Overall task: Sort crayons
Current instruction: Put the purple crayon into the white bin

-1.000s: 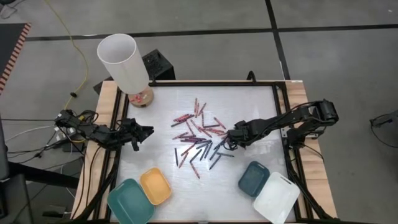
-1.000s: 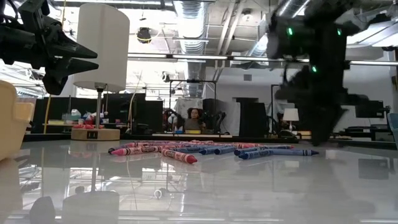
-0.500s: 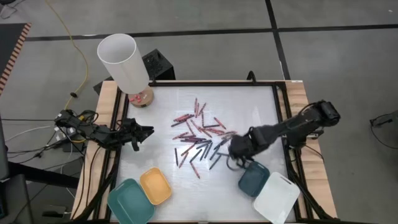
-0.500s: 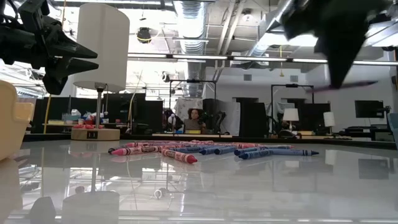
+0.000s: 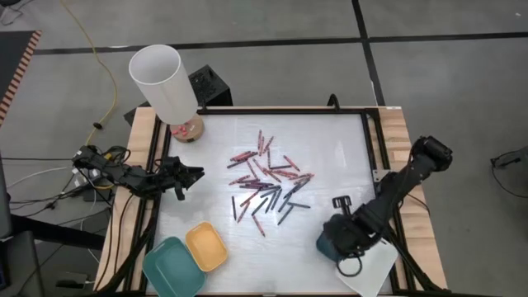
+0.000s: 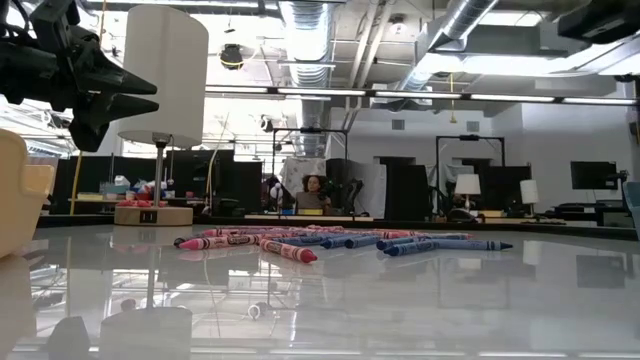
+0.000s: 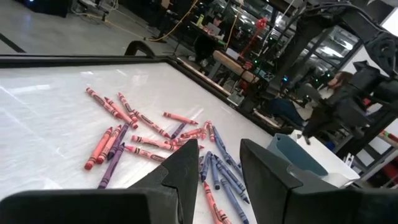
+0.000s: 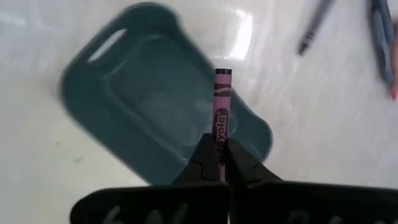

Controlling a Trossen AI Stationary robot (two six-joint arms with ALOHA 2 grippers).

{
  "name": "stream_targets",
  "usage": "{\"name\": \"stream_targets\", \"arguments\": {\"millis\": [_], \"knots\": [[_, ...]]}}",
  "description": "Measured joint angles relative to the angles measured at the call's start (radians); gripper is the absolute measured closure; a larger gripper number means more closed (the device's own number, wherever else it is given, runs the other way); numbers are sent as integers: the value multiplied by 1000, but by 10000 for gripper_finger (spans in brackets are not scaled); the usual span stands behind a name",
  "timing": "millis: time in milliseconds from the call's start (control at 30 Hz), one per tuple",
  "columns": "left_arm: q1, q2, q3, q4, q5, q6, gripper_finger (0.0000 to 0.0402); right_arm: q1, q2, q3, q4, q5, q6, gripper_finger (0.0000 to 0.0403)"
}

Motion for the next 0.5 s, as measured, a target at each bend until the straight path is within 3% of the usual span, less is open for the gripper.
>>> {"name": "stream_targets", "arguments": {"millis": [133,267,500], "knots": [[0,0,0,0,-1,4,294,33,0,0,39,13,-56,403],[0,0,0,0,-1,8,294,30,0,0,48,2,22,403],[0,0,0,0,-1,3,294,101,0,0,51,-173,155,403]]}}
